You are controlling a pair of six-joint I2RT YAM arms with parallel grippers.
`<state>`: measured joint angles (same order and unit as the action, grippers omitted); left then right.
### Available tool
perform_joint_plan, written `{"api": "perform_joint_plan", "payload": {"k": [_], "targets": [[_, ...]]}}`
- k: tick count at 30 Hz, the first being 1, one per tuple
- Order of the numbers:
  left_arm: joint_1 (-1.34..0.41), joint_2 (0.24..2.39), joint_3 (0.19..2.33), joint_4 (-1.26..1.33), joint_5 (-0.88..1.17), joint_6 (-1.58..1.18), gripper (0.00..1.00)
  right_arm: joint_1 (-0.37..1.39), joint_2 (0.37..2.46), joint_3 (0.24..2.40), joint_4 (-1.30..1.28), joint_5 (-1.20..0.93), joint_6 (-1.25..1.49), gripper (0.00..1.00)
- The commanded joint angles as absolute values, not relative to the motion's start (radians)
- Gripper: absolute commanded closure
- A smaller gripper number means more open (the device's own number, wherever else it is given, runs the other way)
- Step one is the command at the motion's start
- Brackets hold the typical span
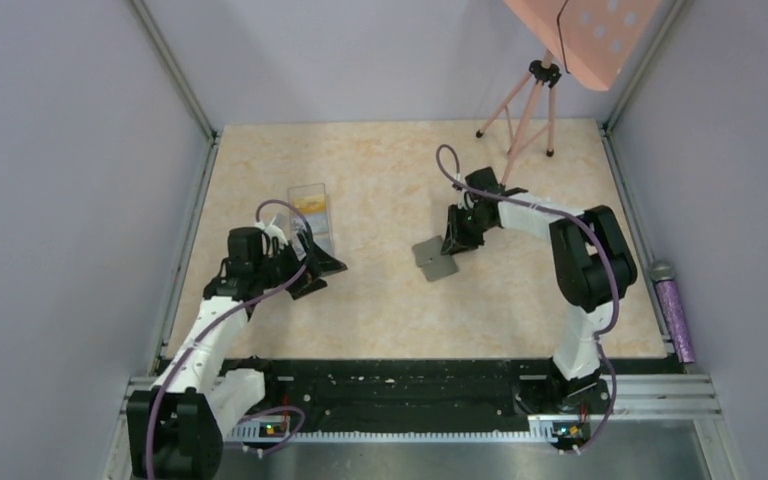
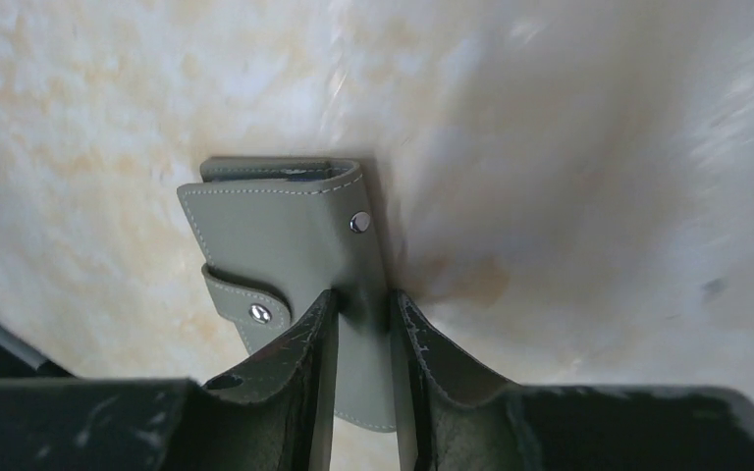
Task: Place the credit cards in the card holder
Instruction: Move the card holder to the center of the board, then pick up the card holder from the center of the board.
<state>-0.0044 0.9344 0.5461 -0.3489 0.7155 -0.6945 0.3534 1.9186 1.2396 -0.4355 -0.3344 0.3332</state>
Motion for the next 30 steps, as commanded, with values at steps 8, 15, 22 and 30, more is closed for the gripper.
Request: {"api": "perform_joint_plan", "payload": {"k": [8, 15, 22, 30], "targets": [[-0.411, 1.253, 0.621, -0.130, 0.494, -0.908, 0.10, 0.458, 1.677, 1.006, -0.342, -0.462, 0.554, 0.73], [-0.531, 1.526, 0.798, -0.120, 0.432, -0.957, 0.19, 0.420, 1.649, 0.966, -0.300, -0.480, 0.567, 0.60], [-0.573, 1.708, 0.877, -0.074, 0.423, -0.980, 0.29, 0.353, 1.675, 0.842, -0.150, -0.620, 0.619, 0.59], [-0.614, 1.835, 0.896, 0.052, 0.486, -1.028, 0.41, 0.350, 1.729, 0.745, 0.070, -0.791, 0.688, 0.58]]}}
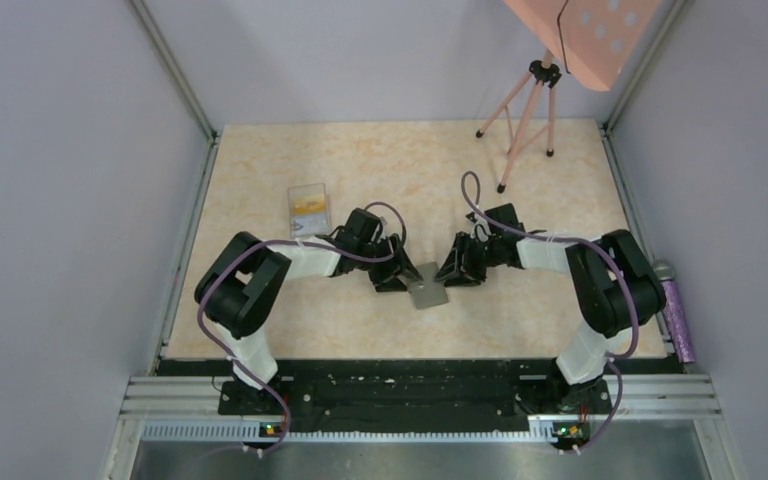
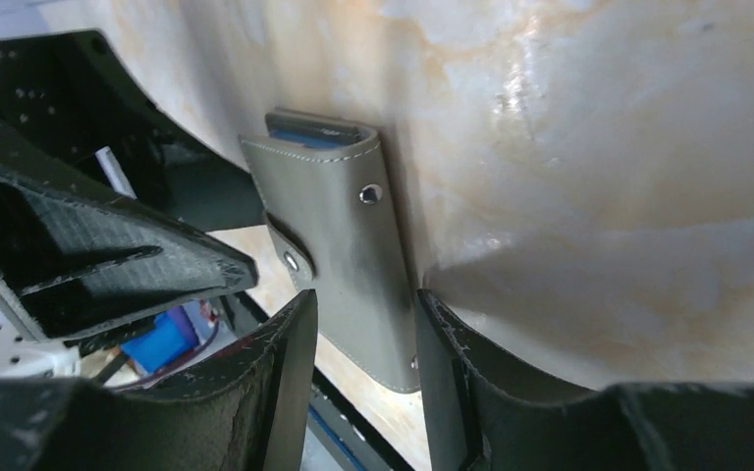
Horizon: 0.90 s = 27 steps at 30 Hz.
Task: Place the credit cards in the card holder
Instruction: Pick up the card holder from the center of the board.
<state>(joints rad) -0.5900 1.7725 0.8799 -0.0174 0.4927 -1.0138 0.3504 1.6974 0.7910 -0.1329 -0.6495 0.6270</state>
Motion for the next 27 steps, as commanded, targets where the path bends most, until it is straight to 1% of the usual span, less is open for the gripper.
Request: {"api": "perform_joint_plan", "payload": {"k": [1, 4, 6, 8, 11, 12, 14, 16, 17, 18, 21, 27], "targets": [[-0.618, 1.842, 0.899, 0.061, 0.492, -1.032, 0.44, 0.351, 1.737, 0.732, 0.105, -0.814, 0.706, 0.58], [-0.627, 1.848, 0.897, 0.084, 0.505, -1.040, 0.58, 0.351, 1.745, 0.703, 0.197, -0.865, 0.764, 0.60], [-0.630, 1.844, 0.893, 0.087, 0.504, -1.040, 0.62, 0.350, 1.738, 0.694, 0.222, -0.874, 0.789, 0.65], [-0.631, 1.828, 0.887, 0.087, 0.497, -1.037, 0.64, 0.351, 1.723, 0.690, 0.230, -0.872, 0.798, 0.76], [-0.630, 1.801, 0.884, 0.070, 0.482, -1.025, 0.65, 0.350, 1.702, 0.695, 0.228, -0.879, 0.802, 0.97], [-0.631, 1.791, 0.884, 0.060, 0.477, -1.019, 0.65, 0.350, 1.694, 0.700, 0.220, -0.883, 0.802, 1.00], [-0.631, 1.760, 0.888, 0.028, 0.459, -1.001, 0.63, 0.351, 1.666, 0.709, 0.204, -0.883, 0.803, 1.00], [-0.631, 1.713, 0.894, -0.040, 0.424, -0.973, 0.56, 0.351, 1.625, 0.723, 0.169, -0.871, 0.794, 1.00], [-0.630, 1.684, 0.897, -0.091, 0.392, -0.955, 0.50, 0.351, 1.593, 0.737, 0.135, -0.860, 0.779, 1.00], [-0.632, 1.651, 0.900, -0.130, 0.362, -0.938, 0.46, 0.351, 1.567, 0.752, 0.098, -0.844, 0.764, 1.00], [-0.643, 1.536, 0.905, -0.230, 0.285, -0.892, 0.38, 0.353, 1.494, 0.801, -0.055, -0.801, 0.712, 1.00], [-0.714, 1.408, 0.961, -0.426, 0.140, -0.870, 0.37, 0.415, 1.393, 0.871, -0.265, -0.673, 0.657, 1.00]]}}
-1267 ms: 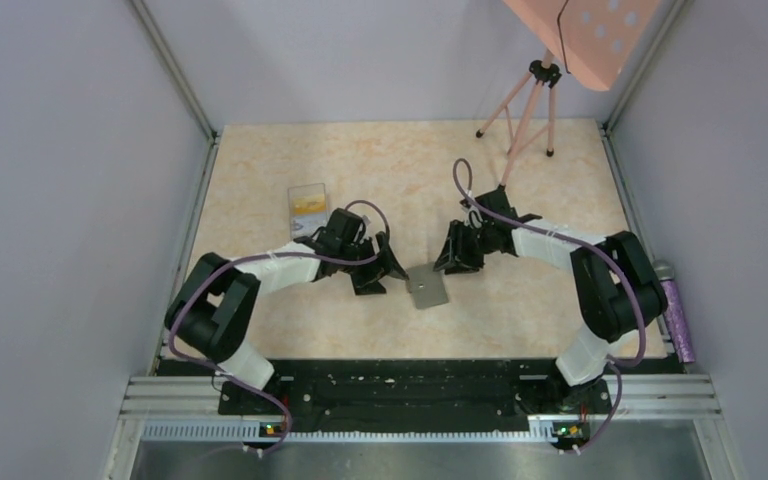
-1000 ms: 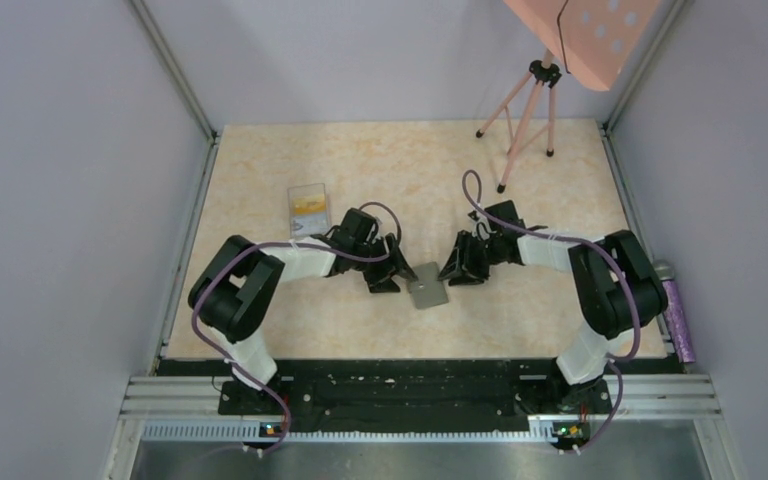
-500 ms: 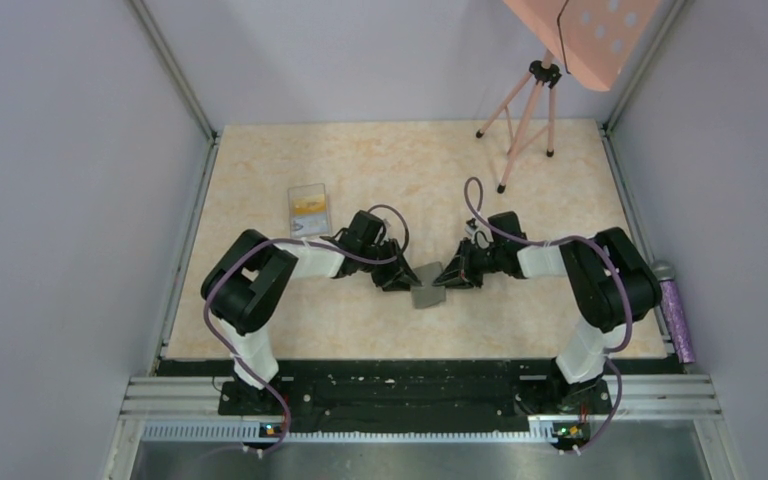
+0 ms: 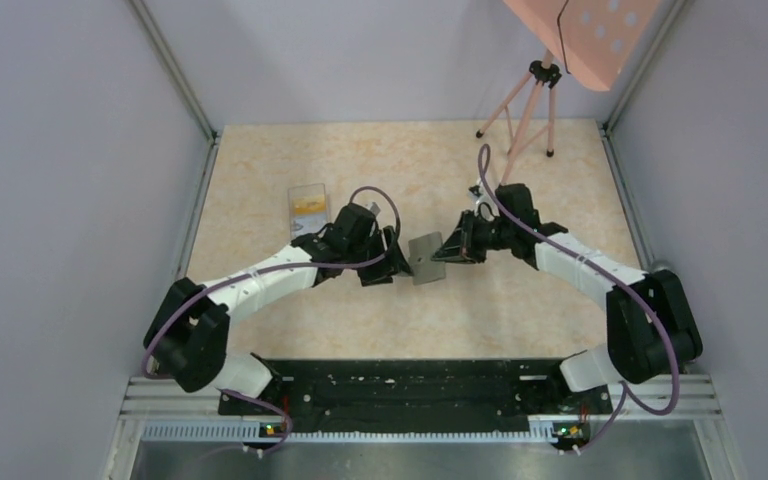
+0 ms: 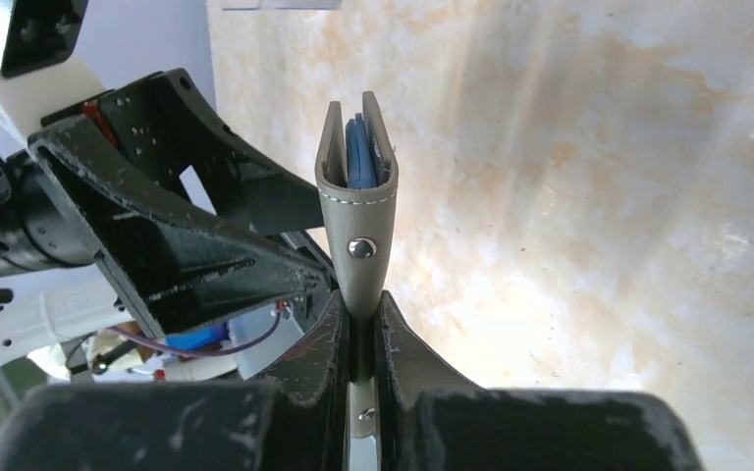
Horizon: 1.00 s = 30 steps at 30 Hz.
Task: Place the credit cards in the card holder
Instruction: Pick up the card holder from the center of the board, then open the card holder.
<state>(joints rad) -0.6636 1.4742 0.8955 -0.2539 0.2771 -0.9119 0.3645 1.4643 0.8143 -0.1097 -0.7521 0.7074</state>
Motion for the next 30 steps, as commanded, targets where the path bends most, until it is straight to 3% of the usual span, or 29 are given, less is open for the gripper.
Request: {"api": "perform_joint_plan", "payload": {"k": [1, 8, 21, 27, 30], "targets": [[-0.731, 1.398, 0.973, -0.450, 0.117, -0.870, 0.37, 0.431, 1.384, 0.877, -0.289, -0.651, 0.657, 1.00], [-0.807, 1.375, 1.017, -0.491, 0.046, -0.903, 0.42, 0.528, 1.359, 0.872, -0.350, -0.571, 0.687, 1.00], [-0.896, 1.532, 1.143, -0.539, -0.014, -0.929, 0.45, 0.557, 1.354, 0.869, -0.389, -0.564, 0.685, 1.00], [-0.902, 1.614, 1.187, -0.556, -0.021, -0.918, 0.63, 0.557, 1.341, 0.858, -0.386, -0.590, 0.677, 1.00], [-0.902, 1.652, 1.216, -0.619, -0.041, -0.910, 0.81, 0.557, 1.330, 0.853, -0.386, -0.591, 0.678, 1.00]]}}
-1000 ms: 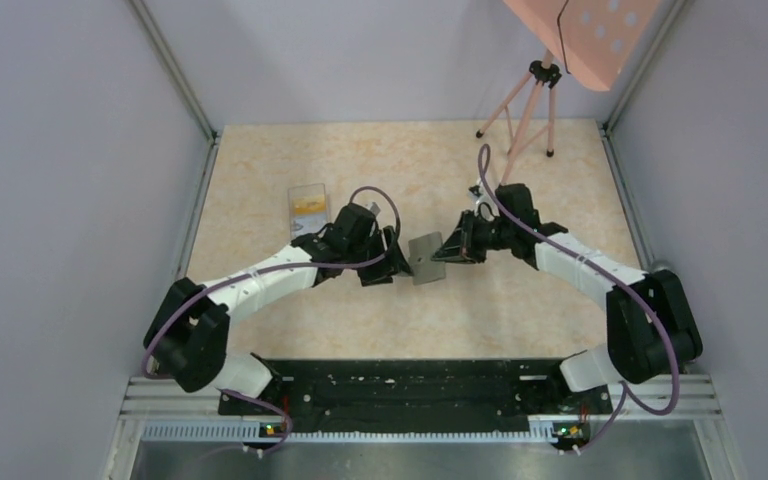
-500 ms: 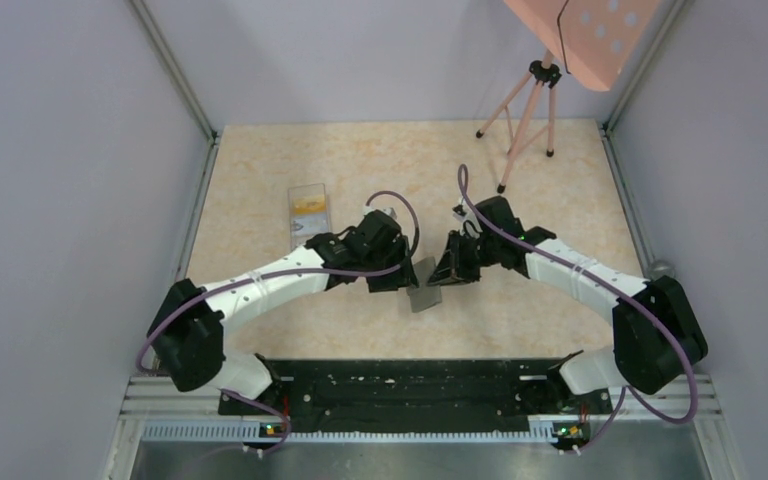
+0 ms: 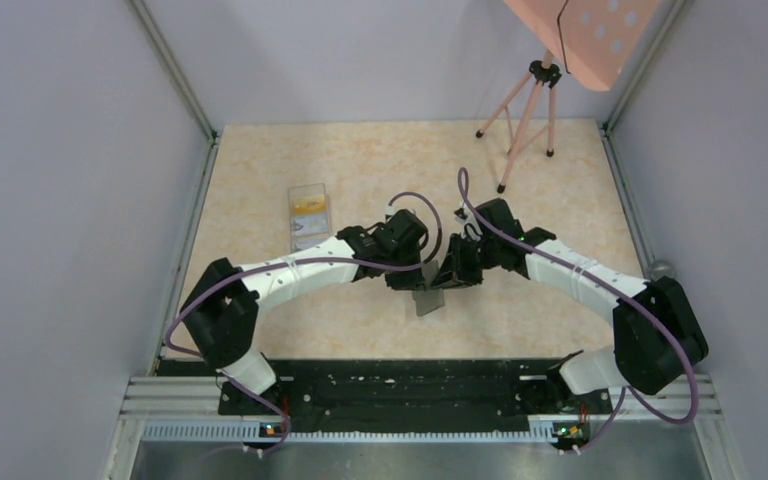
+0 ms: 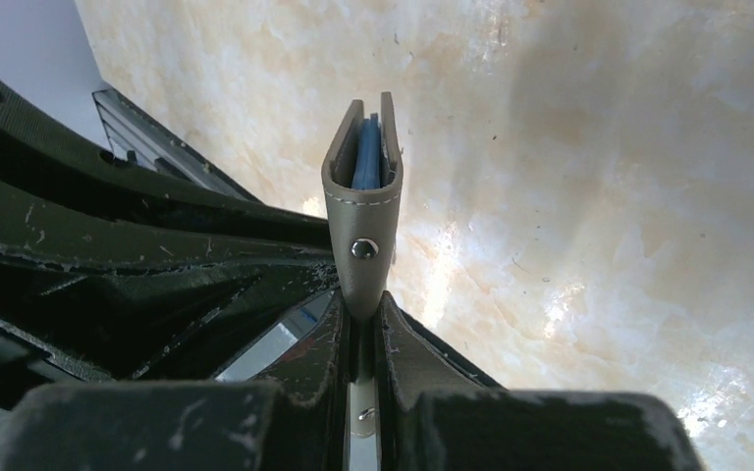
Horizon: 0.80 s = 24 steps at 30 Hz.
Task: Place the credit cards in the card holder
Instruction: Open the card holder.
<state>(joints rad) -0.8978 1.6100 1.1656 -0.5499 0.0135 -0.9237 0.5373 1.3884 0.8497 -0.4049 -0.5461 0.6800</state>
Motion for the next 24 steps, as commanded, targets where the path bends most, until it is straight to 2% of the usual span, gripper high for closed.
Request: {"api": "perform_joint_plan", "payload": {"k": [1, 8, 19, 22, 24], "targets": [[-0.902, 1.659, 1.220, -0.633, -0.049, -0.910, 0.87, 0.557, 1.328, 0.852, -0.386, -0.591, 0.677, 1.00], [-0.902, 1.692, 1.195, -0.707, -0.085, -0.922, 0.89, 0.557, 1.323, 0.856, -0.392, -0.577, 0.659, 1.00], [-0.890, 1.607, 0.985, -0.677, -0.084, -0.991, 0.86, 0.557, 1.333, 0.876, -0.400, -0.575, 0.635, 1.00], [-0.879, 1.566, 0.943, -0.630, -0.047, -0.998, 0.81, 0.557, 1.331, 0.866, -0.398, -0.573, 0.632, 1.00], [-0.871, 1.522, 0.918, -0.582, -0.017, -0.994, 0.74, 0.557, 1.326, 0.860, -0.397, -0.571, 0.631, 1.00]]}}
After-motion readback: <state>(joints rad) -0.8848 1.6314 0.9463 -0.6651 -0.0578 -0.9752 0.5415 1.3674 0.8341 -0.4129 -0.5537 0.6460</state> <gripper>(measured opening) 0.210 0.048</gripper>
